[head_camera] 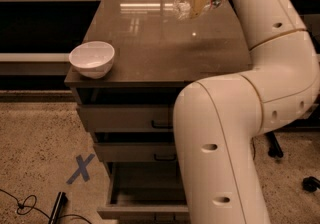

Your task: Place water bottle into bottom drawer

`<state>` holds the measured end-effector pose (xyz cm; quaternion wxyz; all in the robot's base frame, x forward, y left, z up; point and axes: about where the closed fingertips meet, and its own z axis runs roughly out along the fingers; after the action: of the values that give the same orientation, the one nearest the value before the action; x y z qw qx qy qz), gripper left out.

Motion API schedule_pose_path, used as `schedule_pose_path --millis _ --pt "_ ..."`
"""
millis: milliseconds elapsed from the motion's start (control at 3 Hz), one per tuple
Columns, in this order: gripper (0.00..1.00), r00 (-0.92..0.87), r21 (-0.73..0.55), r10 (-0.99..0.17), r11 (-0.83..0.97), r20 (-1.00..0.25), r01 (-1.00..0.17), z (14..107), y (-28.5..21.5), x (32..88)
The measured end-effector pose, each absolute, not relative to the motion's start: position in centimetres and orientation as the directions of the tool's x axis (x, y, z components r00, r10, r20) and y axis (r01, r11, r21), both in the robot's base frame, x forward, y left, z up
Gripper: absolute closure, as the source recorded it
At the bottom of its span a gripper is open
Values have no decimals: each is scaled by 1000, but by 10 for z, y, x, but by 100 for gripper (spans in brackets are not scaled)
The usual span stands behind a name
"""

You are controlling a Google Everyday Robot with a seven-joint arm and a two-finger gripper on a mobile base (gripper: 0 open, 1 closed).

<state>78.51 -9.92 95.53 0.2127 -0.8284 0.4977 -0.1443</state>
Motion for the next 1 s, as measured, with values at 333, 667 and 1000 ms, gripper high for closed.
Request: schedule_pose_path --millis 333,667,1000 --pt "100 273 -460 -961 -223 -45 -859 959 -148 763" --pt "100 90 -395 -980 -13 -179 -918 956 -182 724" --pt "100 31 -359 -980 43 -197 -932 942 -181 720"
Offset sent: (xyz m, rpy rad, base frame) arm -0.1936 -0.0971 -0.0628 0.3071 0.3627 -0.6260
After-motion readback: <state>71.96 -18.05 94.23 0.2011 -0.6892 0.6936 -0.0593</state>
